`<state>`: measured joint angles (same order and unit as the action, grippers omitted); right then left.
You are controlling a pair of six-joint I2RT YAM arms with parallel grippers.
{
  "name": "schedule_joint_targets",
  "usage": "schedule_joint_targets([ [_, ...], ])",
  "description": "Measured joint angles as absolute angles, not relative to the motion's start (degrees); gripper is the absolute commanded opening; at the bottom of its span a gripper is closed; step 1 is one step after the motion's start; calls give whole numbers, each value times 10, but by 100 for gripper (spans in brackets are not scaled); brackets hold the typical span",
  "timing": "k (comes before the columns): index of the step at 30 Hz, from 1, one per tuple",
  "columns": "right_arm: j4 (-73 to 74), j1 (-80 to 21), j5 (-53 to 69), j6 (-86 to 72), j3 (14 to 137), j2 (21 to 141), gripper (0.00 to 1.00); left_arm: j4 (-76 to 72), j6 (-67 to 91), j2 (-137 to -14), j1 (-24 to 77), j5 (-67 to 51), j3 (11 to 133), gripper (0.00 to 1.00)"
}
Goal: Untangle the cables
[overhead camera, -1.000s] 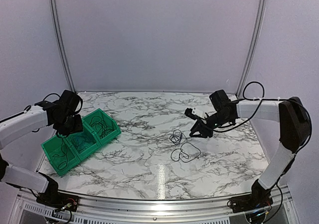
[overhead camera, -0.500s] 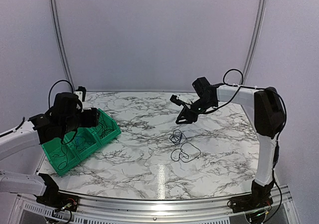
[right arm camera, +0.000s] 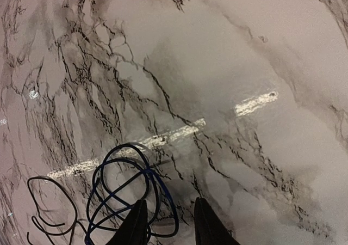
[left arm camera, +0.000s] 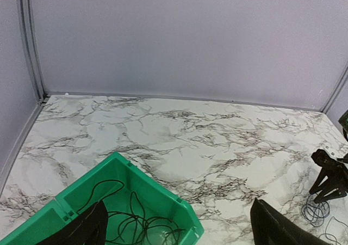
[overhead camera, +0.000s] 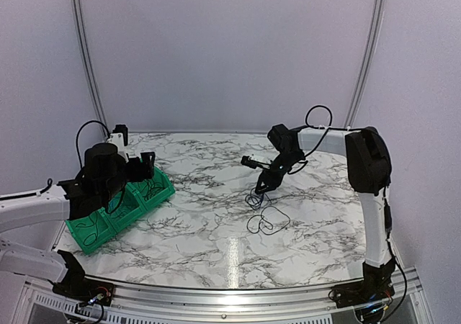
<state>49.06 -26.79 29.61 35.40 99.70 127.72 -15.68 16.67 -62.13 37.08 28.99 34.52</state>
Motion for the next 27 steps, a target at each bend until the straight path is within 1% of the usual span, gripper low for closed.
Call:
schedule_joint_targets([
  [1,498,-268,294,357,1002,1285,8,-184,169,-644,371,249,343,89],
  [2,498,-268,294,357,1002,1285,0,-184,169,-644,371,249,343,86],
  [4,506,-268,298,361,1007,1286,0,-197,179,-670,371,212,348,83],
  [7,516,-268,311,361,1017,1286,0,-207,199,-729,371,173,373,82],
  [11,516,-268,337,351,1016,1273,0,-211,202,-816,390,144,435,82],
  [14,515,-268,358,337,1003,1232,0,-215,202,-861,420,123,486,82],
  [18,505,-269,385,312,995,1146,0,-227,209,-909,451,92,553,81],
  [21,496,-274,397,299,995,1098,0,-243,217,-934,471,76,582,77],
  [23,493,-280,398,295,995,1084,0,-258,228,-954,477,56,597,72],
  [27,483,-291,396,285,994,1078,0,-292,261,-1020,488,-3,641,70],
])
